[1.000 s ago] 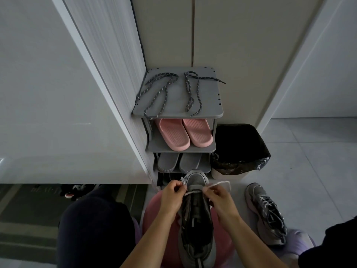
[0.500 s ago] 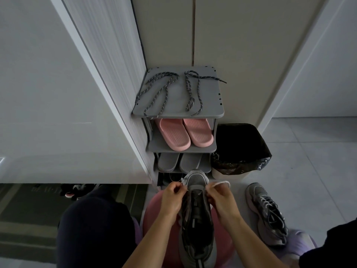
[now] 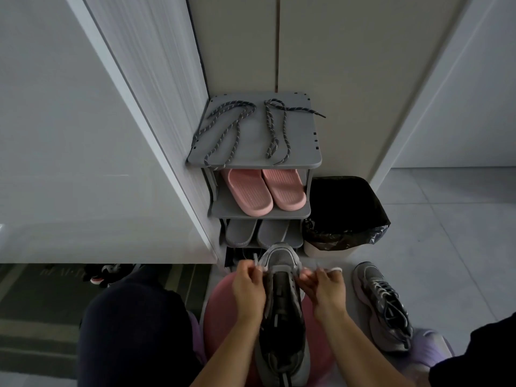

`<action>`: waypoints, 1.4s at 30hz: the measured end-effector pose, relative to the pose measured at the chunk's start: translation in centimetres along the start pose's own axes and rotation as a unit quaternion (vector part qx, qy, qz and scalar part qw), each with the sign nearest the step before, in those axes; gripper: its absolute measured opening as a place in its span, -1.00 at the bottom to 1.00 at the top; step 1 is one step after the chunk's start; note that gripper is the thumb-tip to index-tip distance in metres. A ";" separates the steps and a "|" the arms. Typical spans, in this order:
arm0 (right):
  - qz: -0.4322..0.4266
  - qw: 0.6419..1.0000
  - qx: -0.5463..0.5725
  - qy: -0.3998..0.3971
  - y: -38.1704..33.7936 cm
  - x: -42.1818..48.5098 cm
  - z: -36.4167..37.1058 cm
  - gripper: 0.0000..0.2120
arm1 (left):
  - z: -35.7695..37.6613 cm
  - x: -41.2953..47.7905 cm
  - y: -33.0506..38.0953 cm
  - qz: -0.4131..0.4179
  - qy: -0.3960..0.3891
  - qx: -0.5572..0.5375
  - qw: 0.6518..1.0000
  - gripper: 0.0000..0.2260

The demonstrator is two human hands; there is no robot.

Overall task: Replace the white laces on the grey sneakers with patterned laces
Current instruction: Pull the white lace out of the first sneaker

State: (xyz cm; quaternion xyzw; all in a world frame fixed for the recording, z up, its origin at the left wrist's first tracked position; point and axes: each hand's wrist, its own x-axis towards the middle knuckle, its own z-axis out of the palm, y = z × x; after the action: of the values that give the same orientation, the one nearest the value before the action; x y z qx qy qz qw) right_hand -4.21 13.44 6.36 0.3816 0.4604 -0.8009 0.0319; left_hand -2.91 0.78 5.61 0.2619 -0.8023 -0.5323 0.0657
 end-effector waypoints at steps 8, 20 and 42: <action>-0.067 0.957 -0.279 -0.048 -0.5 0.3 -0.5 -0.80 | -1.3 0.7 0.0 0.005 -0.049 -0.050 0.998 -0.95; -0.247 0.862 -0.424 -0.130 -3.9 -0.5 -0.5 -0.93 | -1.2 4.2 7.1 0.050 -0.191 -0.088 0.976 -0.95; -0.358 0.875 -0.211 -0.248 -15.8 -7.2 1.1 -0.75 | 2.1 0.0 11.5 0.090 -0.349 -0.061 0.931 -0.87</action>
State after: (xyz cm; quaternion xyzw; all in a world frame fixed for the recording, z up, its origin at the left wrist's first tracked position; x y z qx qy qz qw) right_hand -6.07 19.51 22.55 -0.0360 0.7004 -0.7100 -0.0640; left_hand -7.77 5.87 14.91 -0.0179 -0.7607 -0.6300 -0.1553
